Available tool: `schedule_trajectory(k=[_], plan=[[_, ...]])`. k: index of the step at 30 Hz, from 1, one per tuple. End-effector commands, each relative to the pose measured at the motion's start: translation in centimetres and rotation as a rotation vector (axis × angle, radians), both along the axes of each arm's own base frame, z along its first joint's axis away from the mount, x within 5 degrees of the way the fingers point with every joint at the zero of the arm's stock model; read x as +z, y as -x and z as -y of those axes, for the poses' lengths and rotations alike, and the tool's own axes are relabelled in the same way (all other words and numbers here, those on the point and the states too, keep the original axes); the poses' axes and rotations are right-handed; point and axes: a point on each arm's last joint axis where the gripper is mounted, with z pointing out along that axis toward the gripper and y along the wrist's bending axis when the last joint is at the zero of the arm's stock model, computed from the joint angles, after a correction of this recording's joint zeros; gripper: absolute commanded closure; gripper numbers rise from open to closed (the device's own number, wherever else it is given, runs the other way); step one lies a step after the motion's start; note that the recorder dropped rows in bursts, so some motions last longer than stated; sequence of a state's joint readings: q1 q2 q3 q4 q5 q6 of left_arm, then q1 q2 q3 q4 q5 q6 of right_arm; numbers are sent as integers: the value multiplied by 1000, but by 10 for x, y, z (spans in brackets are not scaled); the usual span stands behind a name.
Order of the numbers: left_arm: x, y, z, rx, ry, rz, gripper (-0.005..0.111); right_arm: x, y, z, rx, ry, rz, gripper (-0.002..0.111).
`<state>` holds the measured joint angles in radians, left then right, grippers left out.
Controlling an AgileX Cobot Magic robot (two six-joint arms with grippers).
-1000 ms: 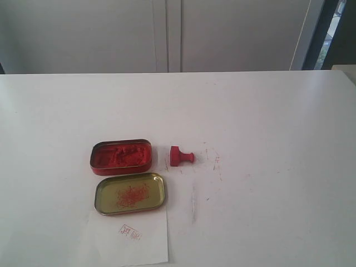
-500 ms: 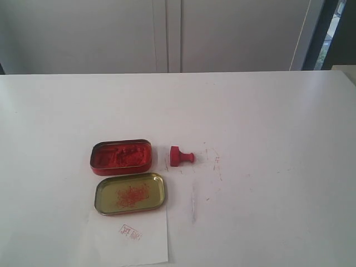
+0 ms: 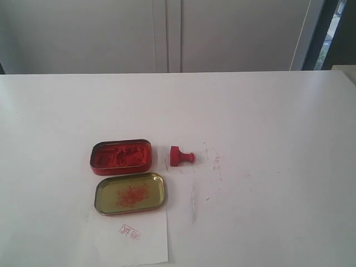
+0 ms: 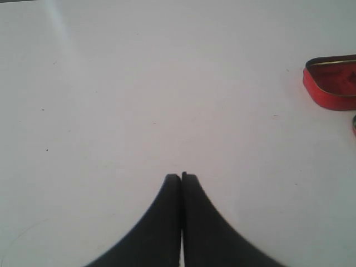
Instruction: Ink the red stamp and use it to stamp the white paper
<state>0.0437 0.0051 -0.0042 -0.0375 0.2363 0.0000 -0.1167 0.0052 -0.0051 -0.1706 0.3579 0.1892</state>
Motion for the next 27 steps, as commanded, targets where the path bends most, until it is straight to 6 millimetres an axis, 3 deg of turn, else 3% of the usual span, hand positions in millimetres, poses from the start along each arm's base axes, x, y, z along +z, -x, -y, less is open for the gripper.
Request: schedule_trajectory(k=[1,4,10,19,27], plan=[[-1,0,0,3,6,4,107,0,0,0,-1,17,13,108],[-1,0,0,3,6,4,107,0,0,0,7,45,10,108],[-1,0,0,3,6,4,107,0,0,0,68,268,-29,108],[-1,0,0,3,6,4,107,0,-1,-4,79,134,-9,108],[-1,0,0,3,6,4,107,0,-1,-4,80,129,-8,108]])
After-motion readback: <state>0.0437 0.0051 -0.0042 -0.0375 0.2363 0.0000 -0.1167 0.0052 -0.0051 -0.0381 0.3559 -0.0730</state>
